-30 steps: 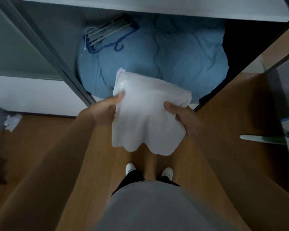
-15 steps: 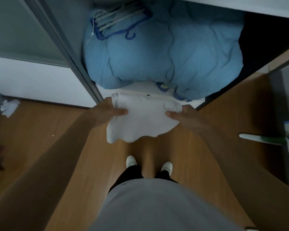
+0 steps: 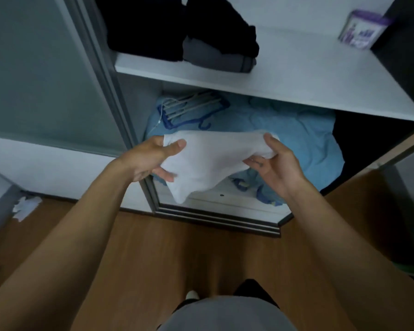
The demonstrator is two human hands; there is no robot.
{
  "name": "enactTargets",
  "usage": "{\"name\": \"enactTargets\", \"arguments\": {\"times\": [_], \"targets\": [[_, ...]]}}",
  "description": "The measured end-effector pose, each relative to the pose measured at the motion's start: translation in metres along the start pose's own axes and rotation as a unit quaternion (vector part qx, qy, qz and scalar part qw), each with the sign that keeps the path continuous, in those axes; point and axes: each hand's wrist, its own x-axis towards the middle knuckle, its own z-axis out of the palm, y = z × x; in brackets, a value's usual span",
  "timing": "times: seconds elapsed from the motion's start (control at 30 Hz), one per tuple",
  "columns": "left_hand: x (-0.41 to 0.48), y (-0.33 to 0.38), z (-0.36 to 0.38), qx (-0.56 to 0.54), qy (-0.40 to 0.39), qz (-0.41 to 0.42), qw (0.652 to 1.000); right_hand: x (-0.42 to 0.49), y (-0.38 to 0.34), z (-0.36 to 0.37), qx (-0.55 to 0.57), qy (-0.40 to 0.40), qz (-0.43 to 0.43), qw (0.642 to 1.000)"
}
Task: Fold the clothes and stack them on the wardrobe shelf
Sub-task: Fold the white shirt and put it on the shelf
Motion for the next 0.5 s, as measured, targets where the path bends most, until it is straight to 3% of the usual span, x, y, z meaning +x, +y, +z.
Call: {"name": "enactTargets", "arguments": {"times": [0.07, 0.17, 0.3, 0.5], "targets": [[0.007, 0.017, -0.006, -0.126, 0.02, 0.043, 0.991, 0.007, -0.018, 0.022, 0.028, -0.016, -0.04, 0.999], [0.026, 0.046, -0.016, -0.211, 0.079, 0.12, 0.967, 0.021, -0.048, 0.053, 0.063, -0.049, -0.1, 0.992], [0.054, 0.096, -0.025, -0.245, 0.15, 0.18, 0.941, 0.05, -0.091, 0.086, 0.065, -0.045, -0.146, 0.986], [0.111, 0.188, -0.044, -0.206, 0.169, 0.309, 0.913, 0.113, -0.151, 0.126, 0.049, -0.005, -0.186, 0.981]]}}
